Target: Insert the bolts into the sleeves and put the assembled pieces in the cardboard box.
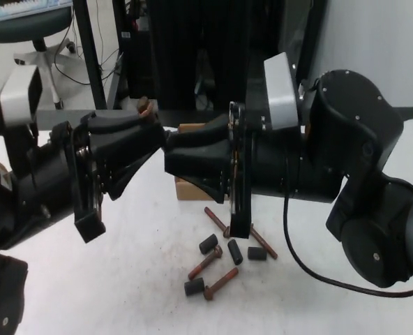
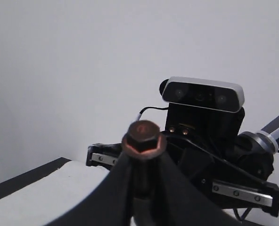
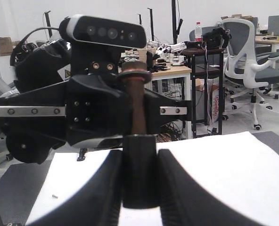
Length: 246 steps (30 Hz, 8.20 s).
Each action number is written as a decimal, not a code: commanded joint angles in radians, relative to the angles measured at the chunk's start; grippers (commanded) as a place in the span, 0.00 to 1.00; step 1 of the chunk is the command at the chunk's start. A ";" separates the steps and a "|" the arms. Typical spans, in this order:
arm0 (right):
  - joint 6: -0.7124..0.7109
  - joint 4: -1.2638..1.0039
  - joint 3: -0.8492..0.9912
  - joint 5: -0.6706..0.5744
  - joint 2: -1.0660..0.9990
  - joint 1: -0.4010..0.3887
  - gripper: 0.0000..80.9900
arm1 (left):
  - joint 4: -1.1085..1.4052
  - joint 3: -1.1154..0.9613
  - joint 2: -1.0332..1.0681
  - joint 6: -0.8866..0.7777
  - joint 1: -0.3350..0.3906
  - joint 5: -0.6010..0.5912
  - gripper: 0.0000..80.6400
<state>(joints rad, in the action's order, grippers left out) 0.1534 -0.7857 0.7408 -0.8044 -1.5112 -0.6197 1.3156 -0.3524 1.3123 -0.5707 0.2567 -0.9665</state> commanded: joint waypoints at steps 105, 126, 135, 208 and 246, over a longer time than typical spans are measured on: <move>-0.214 1.741 0.668 0.543 0.032 0.270 0.37 | -1.947 -0.610 0.138 0.750 0.245 0.417 0.25; -0.146 1.739 0.310 0.543 0.200 0.274 0.37 | -2.326 -0.998 0.620 0.824 0.426 0.791 0.49; -0.146 1.739 0.310 0.543 0.200 0.274 0.37 | -2.260 -0.998 0.642 0.802 0.426 0.802 0.49; -0.177 1.717 0.310 0.535 0.200 0.274 0.37 | -2.126 -1.042 0.571 0.936 0.408 0.966 0.00; -0.577 1.427 0.516 0.441 -0.273 -0.050 0.37 | -1.862 -0.477 0.013 0.714 -0.078 0.618 0.00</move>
<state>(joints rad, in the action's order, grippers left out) -0.3277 0.6394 1.1869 -0.3660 -1.7588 -0.6263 -0.5487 -0.8295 1.3419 0.1359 0.1813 -0.3538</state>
